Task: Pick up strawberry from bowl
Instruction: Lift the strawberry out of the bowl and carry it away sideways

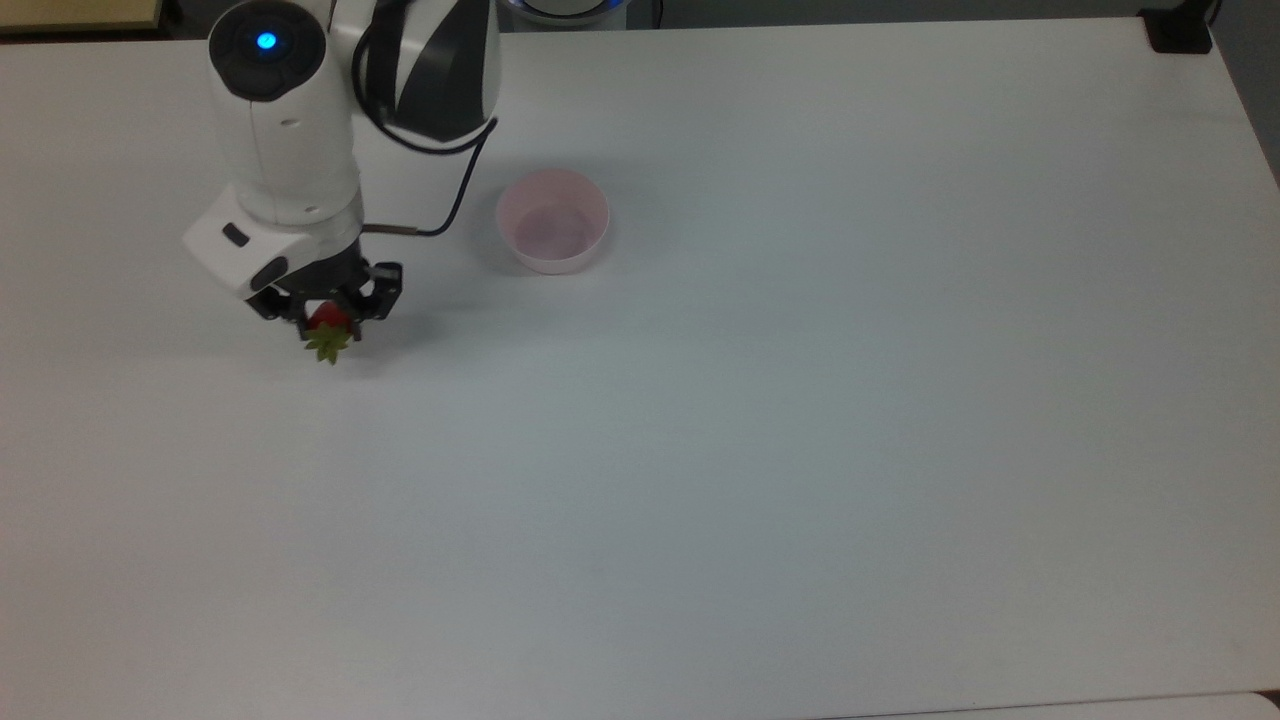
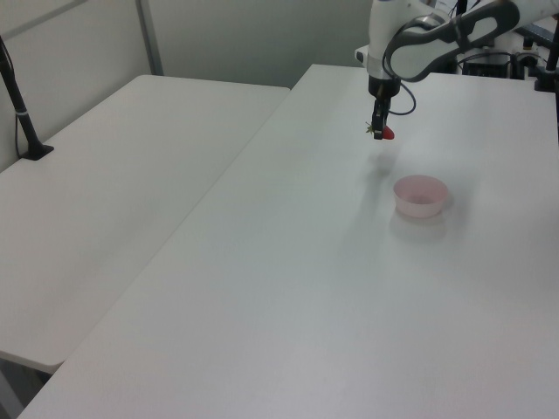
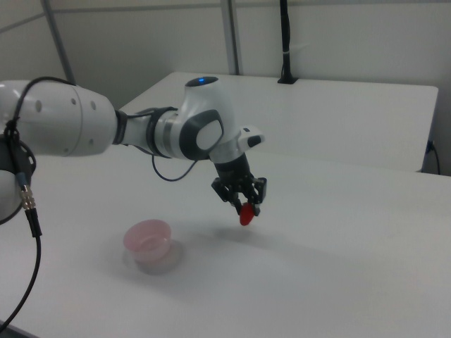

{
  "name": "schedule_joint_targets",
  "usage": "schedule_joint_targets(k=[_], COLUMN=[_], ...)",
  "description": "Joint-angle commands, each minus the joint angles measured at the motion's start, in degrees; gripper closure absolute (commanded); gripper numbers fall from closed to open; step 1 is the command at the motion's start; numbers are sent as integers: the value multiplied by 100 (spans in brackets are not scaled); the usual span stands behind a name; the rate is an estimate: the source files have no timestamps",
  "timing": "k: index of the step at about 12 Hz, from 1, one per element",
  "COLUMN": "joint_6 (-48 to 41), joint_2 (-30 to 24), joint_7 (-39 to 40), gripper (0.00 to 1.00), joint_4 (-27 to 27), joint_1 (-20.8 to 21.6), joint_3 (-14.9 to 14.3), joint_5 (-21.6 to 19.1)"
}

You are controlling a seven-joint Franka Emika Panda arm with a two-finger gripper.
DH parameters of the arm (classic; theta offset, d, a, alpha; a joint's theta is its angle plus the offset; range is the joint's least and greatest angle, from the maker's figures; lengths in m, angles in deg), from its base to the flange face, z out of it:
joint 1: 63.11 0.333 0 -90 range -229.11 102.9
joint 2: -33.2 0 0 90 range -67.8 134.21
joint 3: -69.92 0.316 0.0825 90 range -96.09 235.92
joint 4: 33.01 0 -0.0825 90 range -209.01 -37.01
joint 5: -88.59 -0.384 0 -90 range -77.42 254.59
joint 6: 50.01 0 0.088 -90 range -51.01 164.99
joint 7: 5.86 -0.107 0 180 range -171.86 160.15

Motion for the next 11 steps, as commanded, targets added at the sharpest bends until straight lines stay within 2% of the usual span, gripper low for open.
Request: schedule_joint_targets(k=[1, 3, 4, 7, 11], joint_6=[641, 643, 591, 153, -1104], joint_2=[280, 280, 263, -9, -764], joint_7=[-356, -339, -374, -426, -1900], gripper=[65, 48, 0, 0, 0], joint_4=[133, 116, 98, 107, 107], joint_1=[-123, -167, -158, -105, 561], joint_3=[13, 13, 13, 74, 101], joint_5=[555, 767, 759, 706, 680])
